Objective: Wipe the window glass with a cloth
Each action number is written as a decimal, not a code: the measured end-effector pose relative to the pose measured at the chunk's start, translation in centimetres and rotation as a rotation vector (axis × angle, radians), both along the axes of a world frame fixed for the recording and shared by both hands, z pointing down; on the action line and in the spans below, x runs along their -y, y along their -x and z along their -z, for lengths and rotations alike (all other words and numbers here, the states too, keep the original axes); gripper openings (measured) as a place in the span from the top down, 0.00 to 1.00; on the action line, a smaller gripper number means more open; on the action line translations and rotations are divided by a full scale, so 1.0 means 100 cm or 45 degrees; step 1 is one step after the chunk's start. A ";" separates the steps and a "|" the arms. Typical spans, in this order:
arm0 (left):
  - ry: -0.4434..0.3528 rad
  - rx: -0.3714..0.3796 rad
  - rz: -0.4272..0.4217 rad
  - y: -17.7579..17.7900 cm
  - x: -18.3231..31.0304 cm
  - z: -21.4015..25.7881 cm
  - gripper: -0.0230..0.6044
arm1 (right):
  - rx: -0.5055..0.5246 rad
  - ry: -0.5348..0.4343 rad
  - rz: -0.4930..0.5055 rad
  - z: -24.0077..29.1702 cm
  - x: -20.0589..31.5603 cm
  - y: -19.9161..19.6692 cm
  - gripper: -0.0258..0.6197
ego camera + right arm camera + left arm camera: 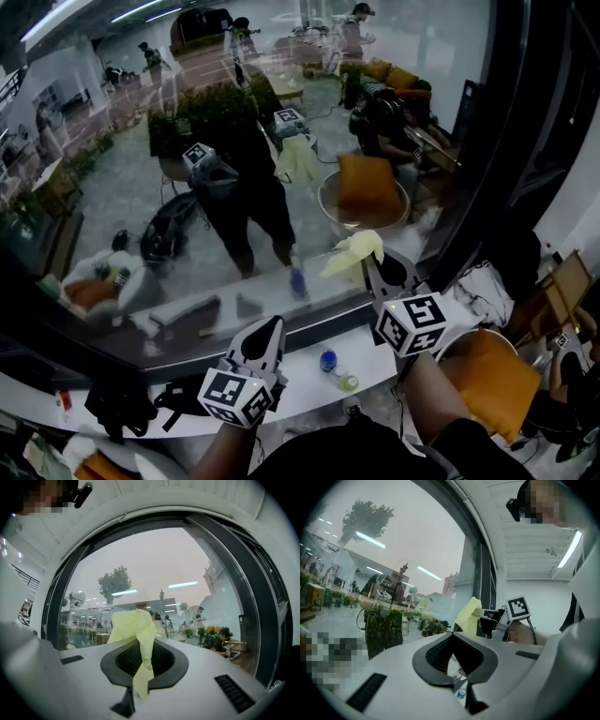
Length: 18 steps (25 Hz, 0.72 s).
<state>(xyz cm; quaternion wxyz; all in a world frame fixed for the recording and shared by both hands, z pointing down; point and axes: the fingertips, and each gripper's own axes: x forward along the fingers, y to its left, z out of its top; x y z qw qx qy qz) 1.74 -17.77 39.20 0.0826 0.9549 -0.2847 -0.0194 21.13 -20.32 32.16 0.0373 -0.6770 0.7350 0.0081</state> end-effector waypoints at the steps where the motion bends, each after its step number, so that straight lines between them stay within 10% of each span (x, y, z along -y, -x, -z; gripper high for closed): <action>1: 0.001 -0.002 -0.004 -0.010 0.001 0.001 0.97 | 0.000 -0.002 -0.009 0.001 0.002 -0.012 0.90; 18: -0.017 0.022 -0.014 -0.130 0.031 0.009 0.97 | 0.005 -0.012 -0.103 0.007 0.061 -0.147 0.90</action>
